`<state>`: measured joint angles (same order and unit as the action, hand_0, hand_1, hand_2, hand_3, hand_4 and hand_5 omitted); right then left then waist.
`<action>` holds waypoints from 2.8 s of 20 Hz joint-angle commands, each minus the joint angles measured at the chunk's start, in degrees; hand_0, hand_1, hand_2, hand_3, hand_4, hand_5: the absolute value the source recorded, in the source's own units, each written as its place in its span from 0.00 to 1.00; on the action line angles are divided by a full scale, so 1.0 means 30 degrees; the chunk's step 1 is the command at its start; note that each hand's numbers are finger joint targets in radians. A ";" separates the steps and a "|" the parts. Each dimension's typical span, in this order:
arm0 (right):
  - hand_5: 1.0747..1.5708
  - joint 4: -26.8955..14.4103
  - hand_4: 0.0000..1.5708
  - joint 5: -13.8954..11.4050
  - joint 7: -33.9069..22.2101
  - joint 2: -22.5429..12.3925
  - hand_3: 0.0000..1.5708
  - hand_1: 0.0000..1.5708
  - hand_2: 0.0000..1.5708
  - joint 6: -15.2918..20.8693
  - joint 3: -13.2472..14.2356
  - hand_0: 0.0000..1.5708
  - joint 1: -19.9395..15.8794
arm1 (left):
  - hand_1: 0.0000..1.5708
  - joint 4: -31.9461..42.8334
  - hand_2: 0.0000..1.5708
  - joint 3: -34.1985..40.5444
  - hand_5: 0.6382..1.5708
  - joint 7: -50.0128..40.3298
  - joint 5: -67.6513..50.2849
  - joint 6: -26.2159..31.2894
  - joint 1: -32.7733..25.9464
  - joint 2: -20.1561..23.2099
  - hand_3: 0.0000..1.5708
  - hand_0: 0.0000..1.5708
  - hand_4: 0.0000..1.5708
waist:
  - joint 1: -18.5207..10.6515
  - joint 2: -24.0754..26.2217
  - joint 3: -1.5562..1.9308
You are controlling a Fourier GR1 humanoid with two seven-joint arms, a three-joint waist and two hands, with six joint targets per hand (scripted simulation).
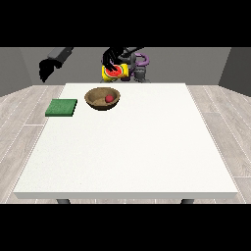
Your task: Pick the cup and pour the ball into the bowl, then pick the bowl and place it on the pad
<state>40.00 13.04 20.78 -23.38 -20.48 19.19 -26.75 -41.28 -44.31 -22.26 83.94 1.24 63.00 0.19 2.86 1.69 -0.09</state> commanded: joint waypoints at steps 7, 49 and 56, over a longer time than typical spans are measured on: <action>0.97 0.0767 0.48 -0.0337 -0.0271 0.1725 0.15 0.00 0.10 0.0909 -0.0770 0.00 0.1316 | 0.49 -0.3459 1.00 0.8058 0.99 -0.1166 -0.7130 -0.6393 -0.3726 -0.0056 1.00 0.49 0.64 | -0.0561 0.0351 -0.0071; 0.96 -0.1049 0.50 0.0577 -0.1806 0.6544 0.58 1.00 1.00 0.6875 -0.1050 1.00 0.2122 | 0.00 -1.0101 0.00 1.3220 0.12 1.0059 -2.4591 -0.4353 -1.2322 0.0669 0.00 0.00 0.00 | -0.2763 -0.4025 0.0050; 0.95 0.0034 0.56 0.0264 -0.4254 0.6284 0.52 1.00 1.00 0.9321 -0.1204 1.00 0.1937 | 0.00 -0.9337 0.00 1.3104 0.10 1.0883 -2.4762 -0.3555 -1.4354 0.0987 0.00 0.00 0.00 | -0.2801 -0.1970 0.0012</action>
<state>42.36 14.17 15.35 -5.24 4.61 16.36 -21.42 -69.90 -4.40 9.40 9.24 -9.72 22.70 3.19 -5.26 -5.95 -1.47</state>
